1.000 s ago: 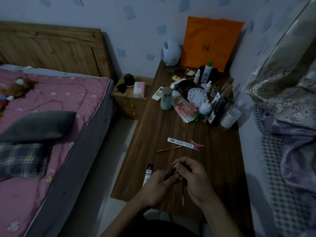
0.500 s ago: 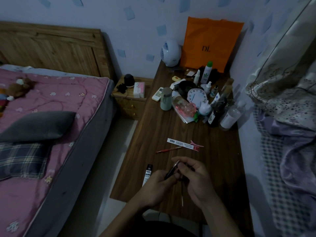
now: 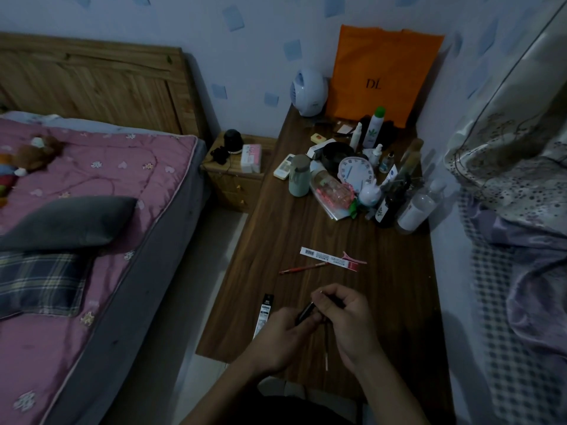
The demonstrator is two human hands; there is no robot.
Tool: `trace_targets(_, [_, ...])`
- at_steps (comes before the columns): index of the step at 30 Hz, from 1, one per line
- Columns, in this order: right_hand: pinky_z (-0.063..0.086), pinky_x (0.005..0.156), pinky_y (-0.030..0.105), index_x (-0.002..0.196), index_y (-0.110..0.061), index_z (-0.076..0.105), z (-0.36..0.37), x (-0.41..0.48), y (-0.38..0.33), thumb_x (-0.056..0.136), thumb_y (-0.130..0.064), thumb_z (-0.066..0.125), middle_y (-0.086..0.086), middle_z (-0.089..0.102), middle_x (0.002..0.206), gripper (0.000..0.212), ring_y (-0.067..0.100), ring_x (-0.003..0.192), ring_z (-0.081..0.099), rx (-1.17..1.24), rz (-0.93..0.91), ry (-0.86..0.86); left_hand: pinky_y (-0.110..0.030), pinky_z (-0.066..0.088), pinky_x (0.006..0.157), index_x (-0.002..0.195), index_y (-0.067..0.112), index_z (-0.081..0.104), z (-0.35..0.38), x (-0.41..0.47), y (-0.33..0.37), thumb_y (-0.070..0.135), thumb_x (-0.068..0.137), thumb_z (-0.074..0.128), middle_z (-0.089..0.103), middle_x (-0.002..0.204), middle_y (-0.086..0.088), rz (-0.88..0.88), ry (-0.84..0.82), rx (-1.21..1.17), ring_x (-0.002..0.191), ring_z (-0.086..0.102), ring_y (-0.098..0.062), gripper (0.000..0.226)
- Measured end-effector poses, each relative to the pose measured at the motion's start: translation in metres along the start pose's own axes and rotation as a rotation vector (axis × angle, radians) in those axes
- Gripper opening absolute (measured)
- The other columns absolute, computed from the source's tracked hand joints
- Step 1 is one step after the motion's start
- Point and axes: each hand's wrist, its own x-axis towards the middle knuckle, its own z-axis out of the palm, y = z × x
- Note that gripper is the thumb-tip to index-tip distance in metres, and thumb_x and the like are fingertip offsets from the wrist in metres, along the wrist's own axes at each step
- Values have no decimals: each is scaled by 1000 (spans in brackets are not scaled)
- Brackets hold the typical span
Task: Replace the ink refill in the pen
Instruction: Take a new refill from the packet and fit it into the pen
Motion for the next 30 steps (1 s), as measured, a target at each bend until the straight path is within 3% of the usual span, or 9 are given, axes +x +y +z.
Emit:
trace_targets(3, [53,58,19,83,-19,78,-1,2,3,76,-32,76,-1,71,70,15,7,65,66,-12,26,27,-32,28,55,85,-6,62,0,4,-4,37,98,51,42,62,-4,12,9,11,54,37,-12,47])
trace_targets(6, [56,63,23,90,-24,80,-5,6,4,75,-37,74,-1,77,85,20,9,76,73,-2,96,49,-31,28,55,89,-1,65,0,9,-12,43,96,51,45,63,-3,12,2,-10,56,39,-14,46])
trace_targets(9, [61,69,33,92,-23,80,-14,12,8,85,-33,70,3,77,91,15,16,84,74,26,163,105,-21,33,50,76,26,69,-2,14,-26,42,94,53,51,53,13,-14,31,-4,49,42,1,30])
trace_targets(11, [60,63,30,89,-27,79,-20,16,15,89,-30,68,1,75,86,11,14,78,72,-36,195,173,-10,32,47,64,40,64,-3,17,-36,37,97,52,55,49,20,-32,77,23,45,46,8,35])
trace_targets(13, [56,63,29,88,-29,77,-25,22,26,91,-29,67,0,74,86,11,15,79,71,-139,246,231,-9,32,45,60,43,60,-4,20,-49,37,97,52,55,49,23,-44,146,94,44,47,8,39])
trace_targets(18, [46,66,24,85,-29,74,-36,36,65,92,-29,65,-5,72,89,11,12,85,67,-417,286,216,-11,35,45,63,47,58,-6,25,-81,43,96,52,59,52,26,-89,214,191,46,52,7,33])
trace_targets(22, [41,63,15,82,-35,67,-38,46,96,92,-26,67,-17,64,89,13,-3,83,57,-672,276,150,-9,39,49,64,48,59,-6,27,-101,44,96,50,62,59,29,-106,217,230,54,58,9,33])
trace_targets(30, [43,50,12,100,-27,69,-48,57,143,95,-26,62,-12,66,88,9,-2,70,60,-917,341,153,-12,38,47,62,25,52,-2,40,-139,50,95,47,59,53,9,-183,208,240,50,57,4,42])
